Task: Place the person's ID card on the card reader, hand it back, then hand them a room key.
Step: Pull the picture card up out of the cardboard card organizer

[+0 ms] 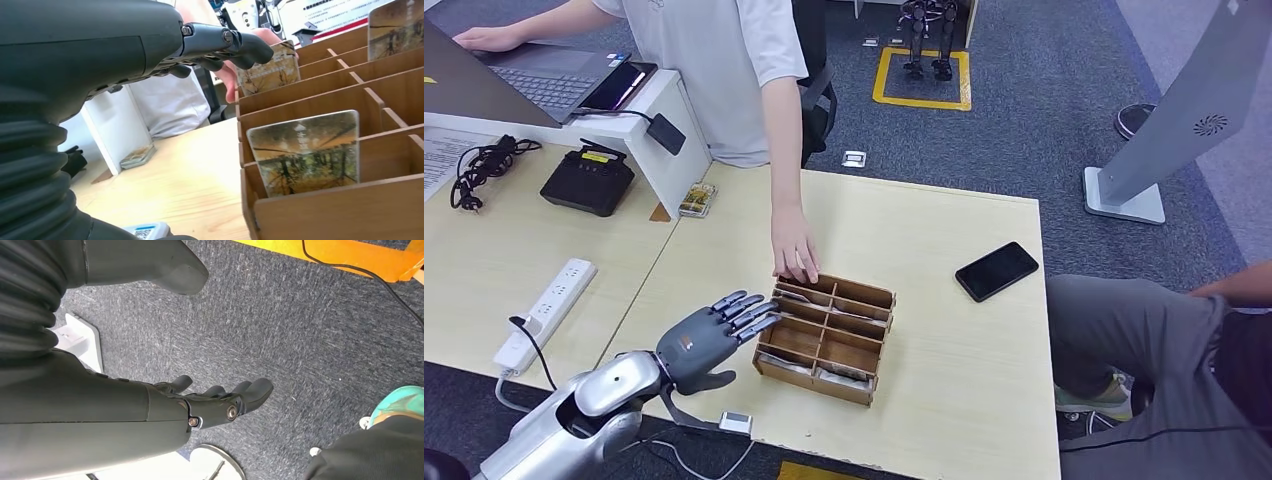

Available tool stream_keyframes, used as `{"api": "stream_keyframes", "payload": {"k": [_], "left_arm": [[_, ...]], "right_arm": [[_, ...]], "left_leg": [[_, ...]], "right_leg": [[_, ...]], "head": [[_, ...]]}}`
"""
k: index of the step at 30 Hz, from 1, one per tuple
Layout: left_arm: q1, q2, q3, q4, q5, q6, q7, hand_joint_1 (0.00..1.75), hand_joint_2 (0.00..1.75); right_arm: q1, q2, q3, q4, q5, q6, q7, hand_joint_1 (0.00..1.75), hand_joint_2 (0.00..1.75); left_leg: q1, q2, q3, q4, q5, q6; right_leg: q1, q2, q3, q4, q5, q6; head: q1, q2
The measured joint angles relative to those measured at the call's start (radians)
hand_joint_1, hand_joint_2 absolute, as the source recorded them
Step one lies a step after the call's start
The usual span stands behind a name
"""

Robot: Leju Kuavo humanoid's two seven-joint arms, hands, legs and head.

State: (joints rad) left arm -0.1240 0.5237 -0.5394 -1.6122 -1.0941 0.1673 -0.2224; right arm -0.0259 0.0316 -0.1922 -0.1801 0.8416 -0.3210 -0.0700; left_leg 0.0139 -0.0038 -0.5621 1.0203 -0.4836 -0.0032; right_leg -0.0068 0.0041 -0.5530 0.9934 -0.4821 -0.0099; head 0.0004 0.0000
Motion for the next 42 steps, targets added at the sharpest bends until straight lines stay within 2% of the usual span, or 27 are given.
{"api": "stream_keyframes", "payload": {"k": [6,16,22,28,35,42], "left_arm": [[0.011,0.022,0.017,-0.025,0.003,0.009,0.010,0.00,1.75],[0.078,0.064,0.106,-0.084,0.008,-0.008,0.015,0.00,1.75],[0.083,0.064,0.110,-0.086,0.016,-0.020,0.010,0.00,1.75],[0.096,0.059,0.109,-0.096,0.090,-0.064,-0.025,0.00,1.75],[0.087,0.035,0.098,-0.097,0.083,-0.081,-0.050,0.00,1.75],[0.059,0.012,0.052,-0.086,0.080,-0.094,-0.059,0.00,1.75]], "right_arm": [[0.000,0.001,-0.011,0.000,0.001,-0.006,-0.001,0.00,1.75],[0.003,0.004,-0.029,-0.001,0.009,-0.006,-0.001,0.00,1.75],[0.003,0.006,-0.036,-0.004,0.012,-0.007,-0.001,0.00,1.75],[0.002,0.007,-0.041,-0.004,0.023,-0.006,0.000,0.00,1.75],[-0.002,0.010,-0.046,-0.010,0.036,-0.005,0.005,0.00,1.75],[-0.007,0.014,-0.052,-0.014,0.047,0.004,0.007,0.00,1.75]], "left_leg": [[0.000,0.000,0.000,0.000,0.000,0.000],[0.000,0.000,0.000,0.000,0.000,0.000],[0.000,0.000,0.000,0.000,0.000,0.000],[0.000,0.000,0.000,0.000,0.000,0.000],[0.000,0.000,0.000,0.000,0.000,0.000],[0.000,0.000,0.000,0.000,0.000,0.000]], "right_leg": [[0.000,0.000,0.000,0.000,0.000,0.000],[0.000,0.000,0.000,0.000,0.000,0.000],[0.000,0.000,0.000,0.000,0.000,0.000],[0.000,0.000,0.000,0.000,0.000,0.000],[0.000,0.000,0.000,0.000,0.000,0.000],[0.000,0.000,0.000,0.000,0.000,0.000]], "head": [[0.000,0.000],[0.000,0.000],[0.000,0.000],[0.000,0.000],[0.000,0.000],[0.000,0.000]]}}
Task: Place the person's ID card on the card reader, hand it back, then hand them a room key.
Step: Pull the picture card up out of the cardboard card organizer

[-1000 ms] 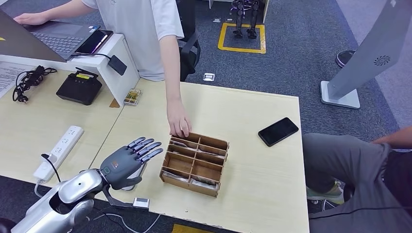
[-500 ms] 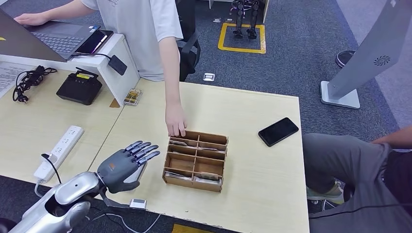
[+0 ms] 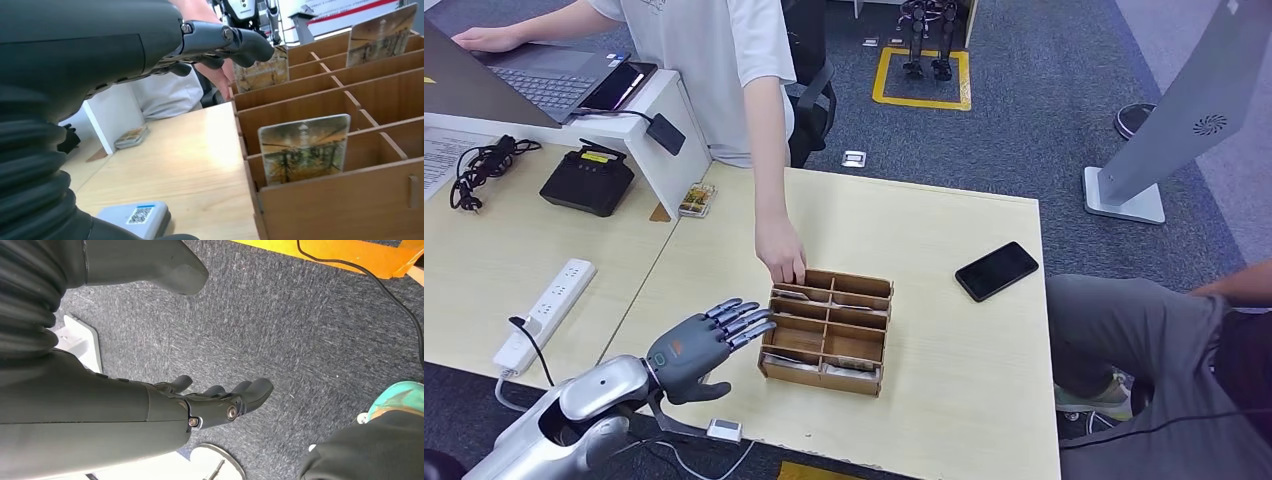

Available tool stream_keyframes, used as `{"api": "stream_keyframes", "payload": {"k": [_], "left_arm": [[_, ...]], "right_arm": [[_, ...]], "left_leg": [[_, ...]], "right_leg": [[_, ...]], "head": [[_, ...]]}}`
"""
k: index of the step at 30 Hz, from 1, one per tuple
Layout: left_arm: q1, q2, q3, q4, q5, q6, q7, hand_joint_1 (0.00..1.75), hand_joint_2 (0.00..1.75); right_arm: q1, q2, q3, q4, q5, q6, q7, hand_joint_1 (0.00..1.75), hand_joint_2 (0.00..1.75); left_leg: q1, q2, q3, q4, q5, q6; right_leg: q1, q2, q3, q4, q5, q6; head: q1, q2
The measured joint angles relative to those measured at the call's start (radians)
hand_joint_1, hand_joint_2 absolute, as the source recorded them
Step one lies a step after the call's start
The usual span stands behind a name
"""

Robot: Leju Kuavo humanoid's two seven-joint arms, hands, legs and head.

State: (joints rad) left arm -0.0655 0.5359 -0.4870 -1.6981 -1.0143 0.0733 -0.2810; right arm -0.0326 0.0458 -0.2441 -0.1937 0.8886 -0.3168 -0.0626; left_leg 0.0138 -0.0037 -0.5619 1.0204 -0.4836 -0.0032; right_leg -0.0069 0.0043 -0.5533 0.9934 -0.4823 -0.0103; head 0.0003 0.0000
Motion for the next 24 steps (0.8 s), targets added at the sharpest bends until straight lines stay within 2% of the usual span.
{"api": "stream_keyframes", "payload": {"k": [14,24], "left_arm": [[-0.016,-0.043,-0.038,0.025,-0.008,0.011,0.009,0.00,1.75],[-0.022,-0.071,-0.076,0.046,-0.040,0.037,0.065,0.00,1.75]], "right_arm": [[-0.001,0.004,-0.005,-0.001,0.006,0.001,0.008,0.00,1.75],[-0.002,0.011,-0.010,-0.004,0.014,0.001,0.010,0.00,1.75]], "left_leg": [[0.000,0.000,0.000,0.000,0.000,0.000],[0.000,0.000,0.000,0.000,0.000,0.000]], "right_leg": [[0.000,0.000,0.000,0.000,0.000,0.000],[0.000,0.000,0.000,0.000,0.000,0.000]], "head": [[0.000,0.000],[0.000,0.000]]}}
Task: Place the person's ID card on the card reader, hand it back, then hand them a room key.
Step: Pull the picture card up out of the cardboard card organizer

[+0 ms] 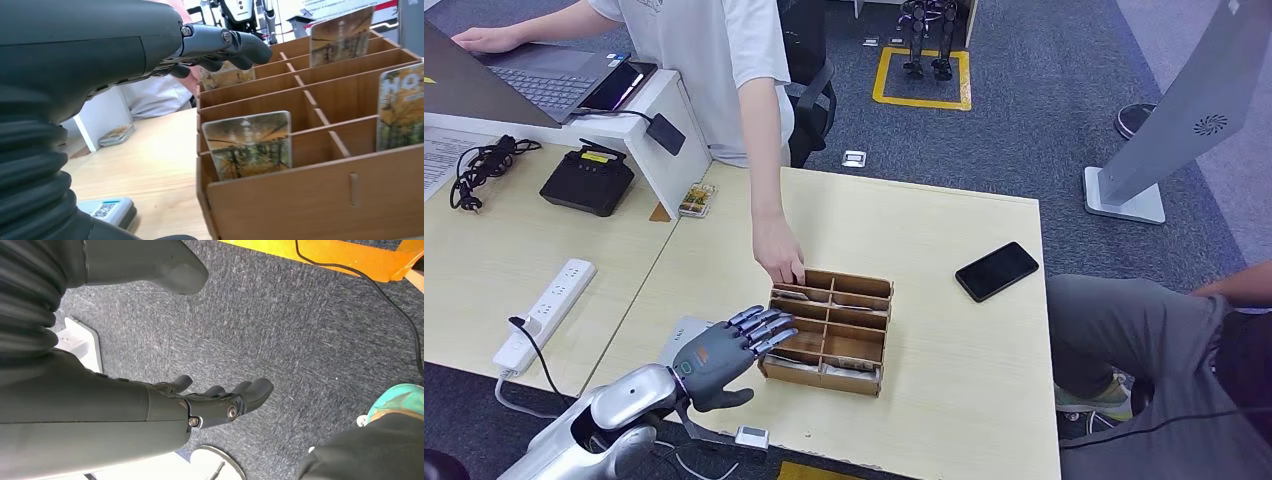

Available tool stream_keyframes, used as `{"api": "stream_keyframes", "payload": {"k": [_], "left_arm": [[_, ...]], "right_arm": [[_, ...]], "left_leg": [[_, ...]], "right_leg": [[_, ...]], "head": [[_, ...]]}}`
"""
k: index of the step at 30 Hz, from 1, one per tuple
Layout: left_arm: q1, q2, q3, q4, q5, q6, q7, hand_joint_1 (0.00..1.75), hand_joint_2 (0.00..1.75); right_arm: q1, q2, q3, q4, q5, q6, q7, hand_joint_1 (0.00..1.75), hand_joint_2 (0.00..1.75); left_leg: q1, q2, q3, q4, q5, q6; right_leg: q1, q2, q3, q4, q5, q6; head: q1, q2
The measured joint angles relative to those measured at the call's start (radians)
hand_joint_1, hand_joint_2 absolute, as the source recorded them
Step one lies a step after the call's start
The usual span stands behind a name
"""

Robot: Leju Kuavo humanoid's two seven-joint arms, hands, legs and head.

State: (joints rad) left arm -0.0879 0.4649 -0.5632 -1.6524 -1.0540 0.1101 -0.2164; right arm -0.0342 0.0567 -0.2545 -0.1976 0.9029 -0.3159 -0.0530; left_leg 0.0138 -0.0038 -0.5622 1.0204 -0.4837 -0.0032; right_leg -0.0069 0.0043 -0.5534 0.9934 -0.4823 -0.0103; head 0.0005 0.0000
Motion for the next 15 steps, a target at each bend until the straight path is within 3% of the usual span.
{"api": "stream_keyframes", "payload": {"k": [15], "left_arm": [[0.001,-0.032,-0.015,0.031,-0.013,0.022,0.029,0.00,1.75]], "right_arm": [[0.000,0.010,-0.003,-0.001,0.017,0.000,0.002,0.00,1.75]], "left_leg": [[0.000,0.000,0.000,0.000,0.000,0.000]], "right_leg": [[0.000,0.000,0.000,0.000,0.000,0.000]], "head": [[0.000,0.000]]}}
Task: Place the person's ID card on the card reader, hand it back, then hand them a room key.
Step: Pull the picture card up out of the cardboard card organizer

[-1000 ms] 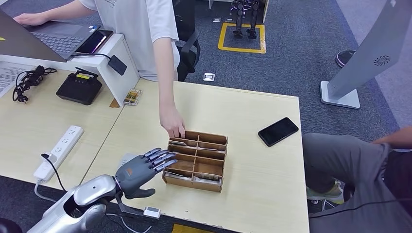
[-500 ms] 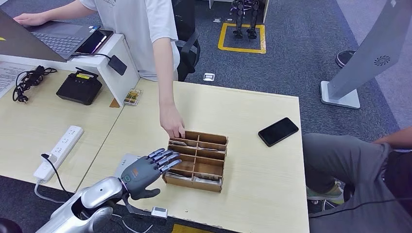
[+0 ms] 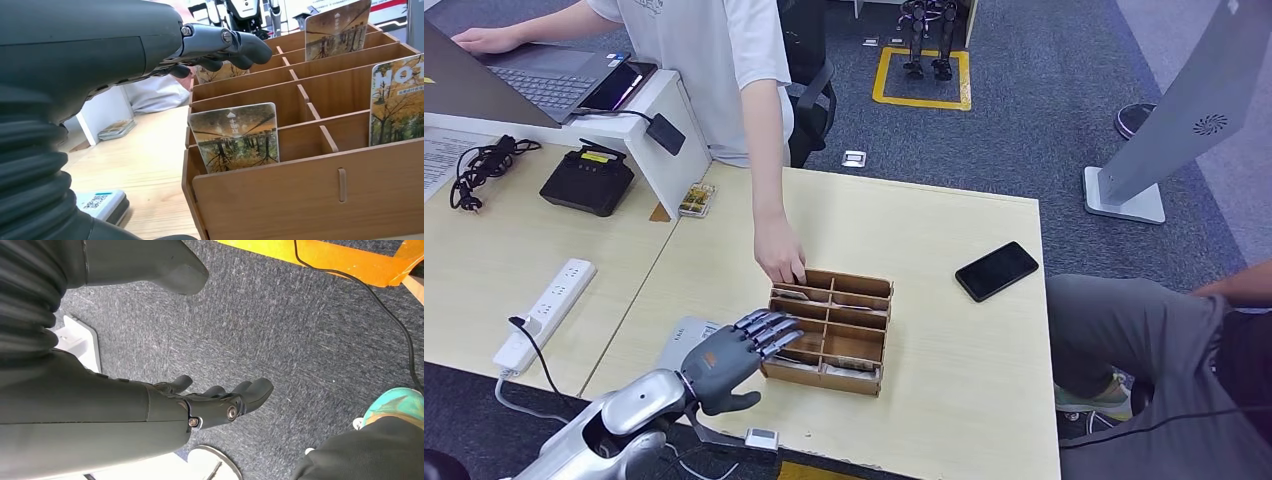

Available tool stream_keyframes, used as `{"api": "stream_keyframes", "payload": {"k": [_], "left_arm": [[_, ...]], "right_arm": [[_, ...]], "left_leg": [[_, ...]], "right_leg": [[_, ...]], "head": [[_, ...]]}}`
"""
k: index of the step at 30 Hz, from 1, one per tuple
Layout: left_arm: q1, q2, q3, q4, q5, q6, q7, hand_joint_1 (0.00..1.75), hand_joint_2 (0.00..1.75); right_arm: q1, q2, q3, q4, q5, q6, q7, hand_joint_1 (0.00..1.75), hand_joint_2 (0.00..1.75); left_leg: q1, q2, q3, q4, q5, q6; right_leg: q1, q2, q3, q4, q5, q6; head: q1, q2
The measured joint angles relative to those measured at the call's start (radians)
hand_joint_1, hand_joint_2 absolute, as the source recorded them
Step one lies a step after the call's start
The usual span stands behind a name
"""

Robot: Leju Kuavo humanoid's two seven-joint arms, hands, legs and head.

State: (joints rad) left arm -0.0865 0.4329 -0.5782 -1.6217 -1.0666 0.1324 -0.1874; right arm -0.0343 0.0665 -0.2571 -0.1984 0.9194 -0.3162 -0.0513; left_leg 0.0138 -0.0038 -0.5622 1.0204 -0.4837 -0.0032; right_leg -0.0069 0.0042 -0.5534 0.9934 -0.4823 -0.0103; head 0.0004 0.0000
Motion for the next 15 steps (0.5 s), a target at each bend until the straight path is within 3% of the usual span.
{"api": "stream_keyframes", "payload": {"k": [15], "left_arm": [[0.003,-0.012,0.000,0.005,0.009,0.002,0.001,0.00,1.75]], "right_arm": [[0.000,0.004,-0.009,-0.002,0.013,0.000,0.001,0.00,1.75]], "left_leg": [[0.000,0.000,0.000,0.000,0.000,0.000]], "right_leg": [[0.000,0.000,0.000,0.000,0.000,0.000]], "head": [[0.000,0.000]]}}
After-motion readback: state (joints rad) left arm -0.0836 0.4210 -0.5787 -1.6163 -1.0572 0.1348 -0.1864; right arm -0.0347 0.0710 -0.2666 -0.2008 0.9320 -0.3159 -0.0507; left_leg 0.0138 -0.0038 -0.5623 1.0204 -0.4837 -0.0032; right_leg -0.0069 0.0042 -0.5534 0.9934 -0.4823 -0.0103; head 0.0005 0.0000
